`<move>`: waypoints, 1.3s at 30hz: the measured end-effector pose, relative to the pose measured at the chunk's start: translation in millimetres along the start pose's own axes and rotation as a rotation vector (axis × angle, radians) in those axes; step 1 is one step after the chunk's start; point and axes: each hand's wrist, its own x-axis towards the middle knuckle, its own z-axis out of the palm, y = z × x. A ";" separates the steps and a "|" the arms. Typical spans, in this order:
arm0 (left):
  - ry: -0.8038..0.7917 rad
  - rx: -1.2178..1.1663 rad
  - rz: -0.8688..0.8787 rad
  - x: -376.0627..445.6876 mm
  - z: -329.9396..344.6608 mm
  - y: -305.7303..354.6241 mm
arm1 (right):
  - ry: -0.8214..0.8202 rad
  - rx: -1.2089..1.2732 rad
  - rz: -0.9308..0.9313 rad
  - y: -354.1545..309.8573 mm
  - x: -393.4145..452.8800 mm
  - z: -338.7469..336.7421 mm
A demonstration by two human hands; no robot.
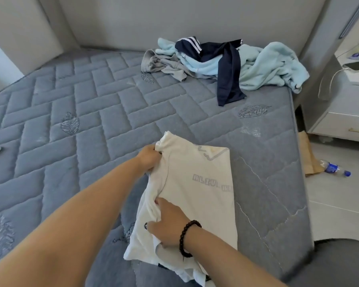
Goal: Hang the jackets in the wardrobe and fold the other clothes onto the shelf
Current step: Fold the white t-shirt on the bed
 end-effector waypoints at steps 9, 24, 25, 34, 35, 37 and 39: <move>0.180 0.071 -0.049 -7.2 10.3 -61.1 | -0.094 0.154 -0.003 14.7 6.8 45.6; 0.517 0.449 0.041 -61.8 19.7 -88.5 | 0.887 -0.007 0.234 125.7 -53.6 -13.5; 0.543 0.451 0.024 -73.5 22.9 -91.4 | 0.871 0.064 0.242 126.3 -55.3 -15.1; 0.525 0.501 0.044 -133.2 33.2 -132.1 | 0.559 0.270 0.273 136.6 -77.4 -18.8; 0.510 0.507 0.045 -133.9 30.0 -134.2 | 0.554 0.287 0.268 137.2 -79.8 -21.9; 0.468 0.492 0.045 -136.8 26.6 -141.6 | 0.574 0.309 0.254 137.8 -85.8 -25.5; 0.451 0.436 0.024 -143.2 27.2 -148.9 | 0.612 0.323 0.230 138.7 -91.3 -26.3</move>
